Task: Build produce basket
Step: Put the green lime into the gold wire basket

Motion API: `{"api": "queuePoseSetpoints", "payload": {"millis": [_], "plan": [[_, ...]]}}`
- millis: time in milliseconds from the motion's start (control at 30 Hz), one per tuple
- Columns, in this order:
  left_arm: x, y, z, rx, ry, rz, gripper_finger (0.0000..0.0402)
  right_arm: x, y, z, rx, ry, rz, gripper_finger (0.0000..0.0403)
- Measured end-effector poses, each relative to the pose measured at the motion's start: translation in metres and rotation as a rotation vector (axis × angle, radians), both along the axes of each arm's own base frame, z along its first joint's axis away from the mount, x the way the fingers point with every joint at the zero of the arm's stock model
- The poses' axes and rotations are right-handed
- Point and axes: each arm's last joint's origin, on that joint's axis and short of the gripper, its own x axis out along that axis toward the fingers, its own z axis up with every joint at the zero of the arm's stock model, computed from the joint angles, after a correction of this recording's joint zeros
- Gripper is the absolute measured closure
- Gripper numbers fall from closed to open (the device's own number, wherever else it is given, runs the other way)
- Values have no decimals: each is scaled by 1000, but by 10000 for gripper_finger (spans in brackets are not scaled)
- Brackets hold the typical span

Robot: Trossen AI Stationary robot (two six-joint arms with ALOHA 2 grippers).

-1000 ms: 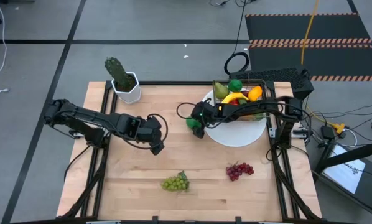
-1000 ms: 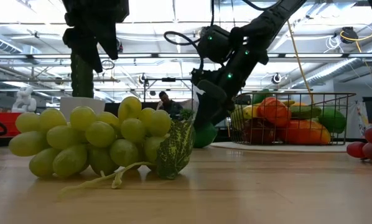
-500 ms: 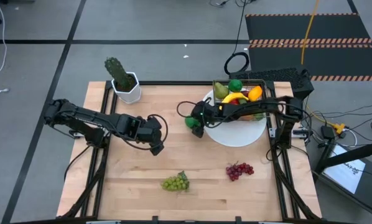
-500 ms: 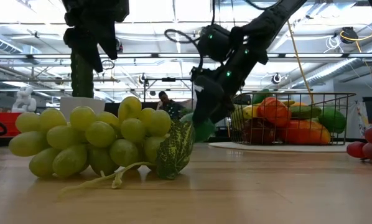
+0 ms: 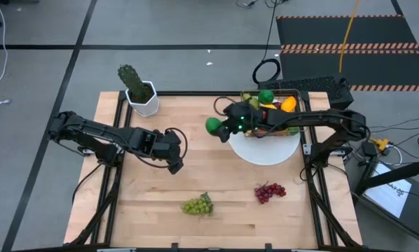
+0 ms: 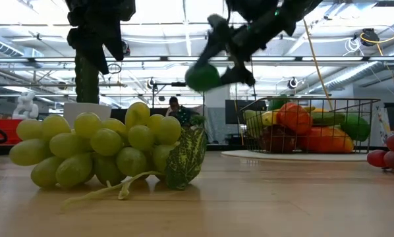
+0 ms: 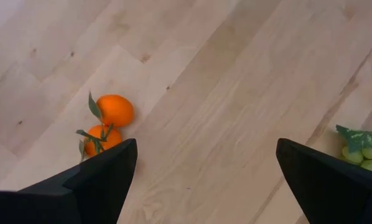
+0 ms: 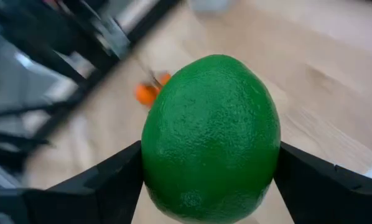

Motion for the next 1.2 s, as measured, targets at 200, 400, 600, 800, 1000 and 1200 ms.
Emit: {"api": "queuePoseSetpoints", "payload": {"millis": [200, 400, 600, 800, 1000, 1200], "plan": [[-1, 2, 2, 23, 3, -46, 19, -6, 11, 36, 43, -206, -19, 92], [-3, 7, 6, 46, 1, -83, 19, -11, 26, 63, 92, -384, -14, 93], [-5, 11, 9, 44, -11, -84, 19, -18, 36, 89, 103, -546, -4, 92], [-4, 13, 16, -42, -41, -97, 19, -47, 43, 123, -25, -668, 81, 92], [-3, 12, 47, -117, -160, -56, 19, -87, 45, 156, -242, -772, 121, 92], [8, 12, 89, -140, -401, -57, 19, -118, 43, 175, -284, -846, 91, 92]]}}
